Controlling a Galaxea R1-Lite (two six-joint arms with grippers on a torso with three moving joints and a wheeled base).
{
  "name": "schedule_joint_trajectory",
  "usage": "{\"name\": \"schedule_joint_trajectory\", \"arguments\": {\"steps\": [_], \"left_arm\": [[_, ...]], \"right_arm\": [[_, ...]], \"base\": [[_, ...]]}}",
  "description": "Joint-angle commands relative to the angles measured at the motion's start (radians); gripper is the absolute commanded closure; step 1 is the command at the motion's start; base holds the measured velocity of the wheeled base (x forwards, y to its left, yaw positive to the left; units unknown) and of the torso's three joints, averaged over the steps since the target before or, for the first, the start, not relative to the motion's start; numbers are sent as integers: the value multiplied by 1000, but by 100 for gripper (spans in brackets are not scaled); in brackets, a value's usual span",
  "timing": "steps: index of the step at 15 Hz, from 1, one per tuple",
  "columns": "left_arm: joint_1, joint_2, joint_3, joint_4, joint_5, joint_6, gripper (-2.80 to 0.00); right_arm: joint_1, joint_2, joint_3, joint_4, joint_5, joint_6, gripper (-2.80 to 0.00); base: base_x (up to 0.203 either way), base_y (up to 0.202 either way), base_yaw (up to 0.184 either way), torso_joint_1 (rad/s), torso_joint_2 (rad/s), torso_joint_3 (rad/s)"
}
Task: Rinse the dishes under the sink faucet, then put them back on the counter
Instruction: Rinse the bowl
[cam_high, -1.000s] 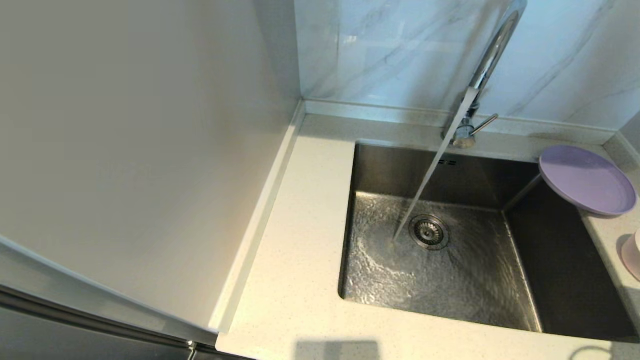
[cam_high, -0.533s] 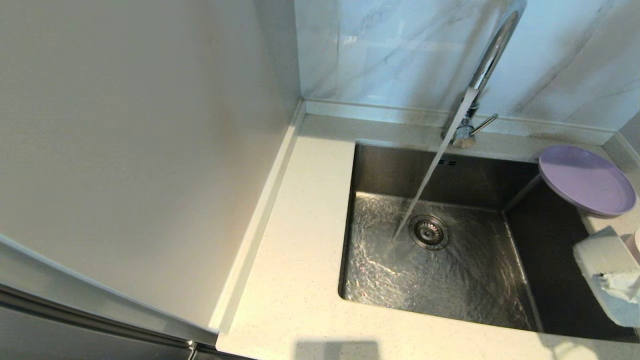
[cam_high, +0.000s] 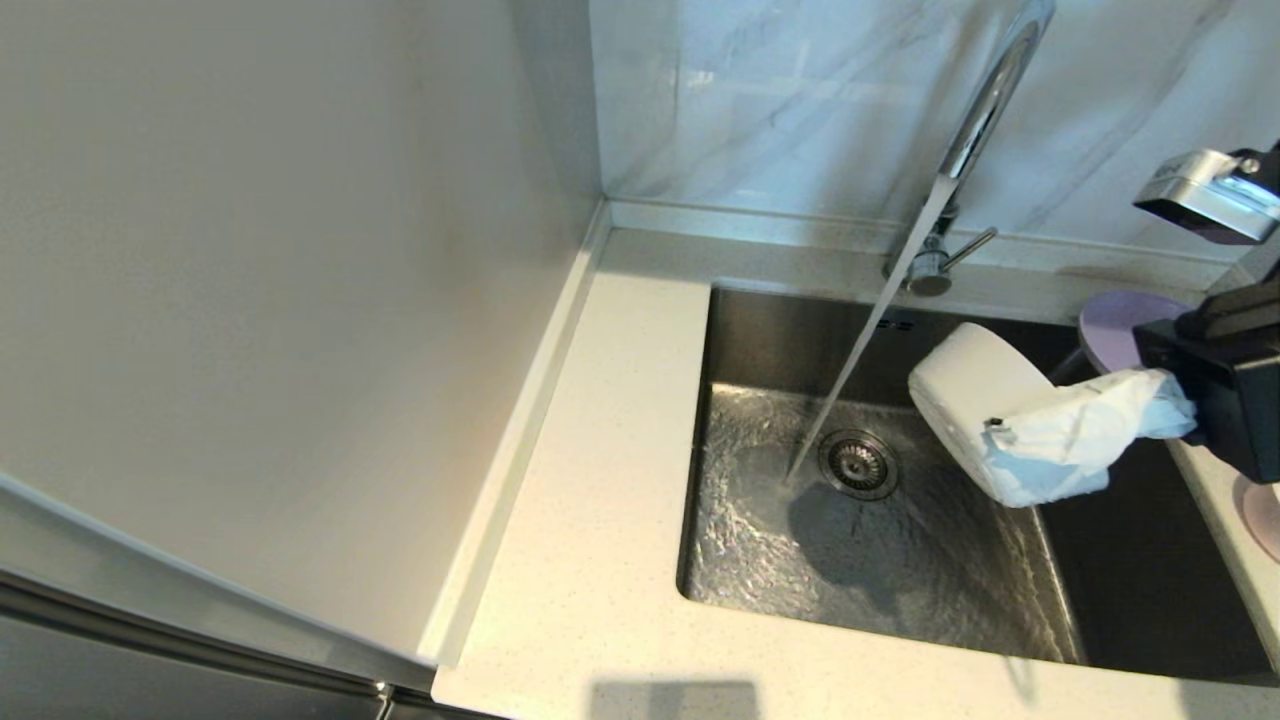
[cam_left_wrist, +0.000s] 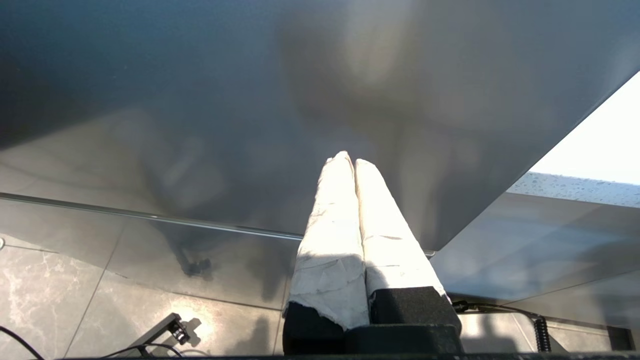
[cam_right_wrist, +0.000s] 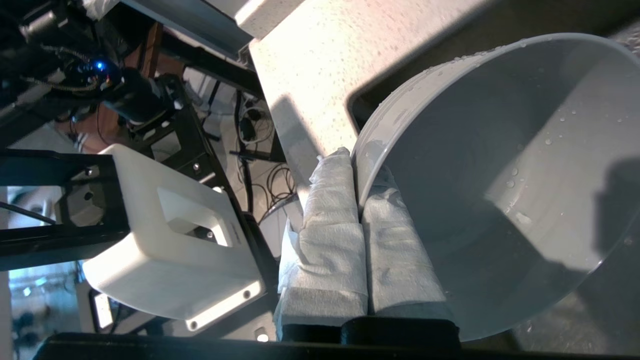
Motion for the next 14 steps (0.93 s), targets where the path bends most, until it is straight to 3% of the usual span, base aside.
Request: {"name": "schedule_joint_trajectory", "arguments": {"steps": [1,14], "left_arm": [[0,0,0,0,0,-1,0],[0,0,0,0,0,-1,0]], "right_arm": [[35,91,-54,3,3,-12,0],[81,350,-349,-1,-87,-14,0]], "base": [[0,0,0,0,0,0],[0,0,0,0,0,0]]}}
